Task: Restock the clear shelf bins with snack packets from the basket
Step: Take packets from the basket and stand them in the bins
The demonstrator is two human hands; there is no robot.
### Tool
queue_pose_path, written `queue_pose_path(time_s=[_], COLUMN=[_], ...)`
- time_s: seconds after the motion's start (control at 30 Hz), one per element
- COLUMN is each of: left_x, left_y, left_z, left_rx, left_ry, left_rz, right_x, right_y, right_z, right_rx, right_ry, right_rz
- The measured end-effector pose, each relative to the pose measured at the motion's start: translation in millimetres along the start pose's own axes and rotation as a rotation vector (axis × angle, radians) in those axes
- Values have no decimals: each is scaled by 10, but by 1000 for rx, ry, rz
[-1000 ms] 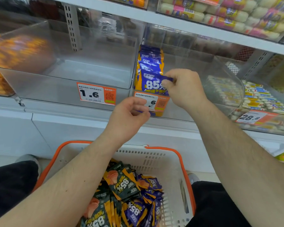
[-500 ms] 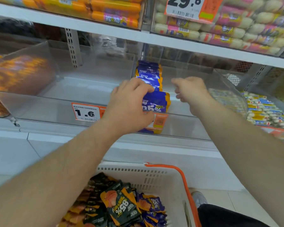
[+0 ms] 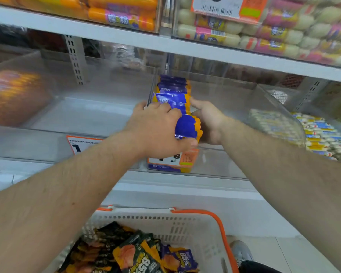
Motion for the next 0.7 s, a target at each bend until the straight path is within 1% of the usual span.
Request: queue_pose_path(time_s=[0.07,0.13,0.23,0.3,0.37,0.47,0.53,0.57,0.63,0.7], left_x=[5,-19,-47,-50,-54,-83,-76,-60,-30,-21], left_y=[7,4,7,-1,-15,-23,-39,-54,-105,-149], left_z=[10,44,74,55,31,8,-37,-75,-151,-196], left_rx=[-2,-23,-46,-54,-54,-30,23,77,202,271], left_ry=[-16,-22,-56,-82,-105,-120,-93,-72,-33,-8], left_rz=[5,1,4,-9,-35,-101,-122,-111,-62,-34], right_x=[32,41,51,51,32,40,69,82,95,86], right_y=[-4,-21,-16,-10,-4,78,133,159,201,241], right_z=[32,25,83,117,102,98,105,111,135,189], right_rx=[-37,-35,-46,-81,-110,-60,-20,-2,28,34], right_ry=[-83,-139,-150,-120,-50,51,76,72,44,-3], right_rz=[61,93,164,204,212,84,5,-7,-5,12])
Point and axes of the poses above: each hand's wrist, its own z-axis away from the middle knuckle, its own y-axis out of the palm, x = y × z, the point moved 4 cm from there along -z, towards the middle knuckle, and after that the axes turned 6 degrees about x, right-handed, at the moved point
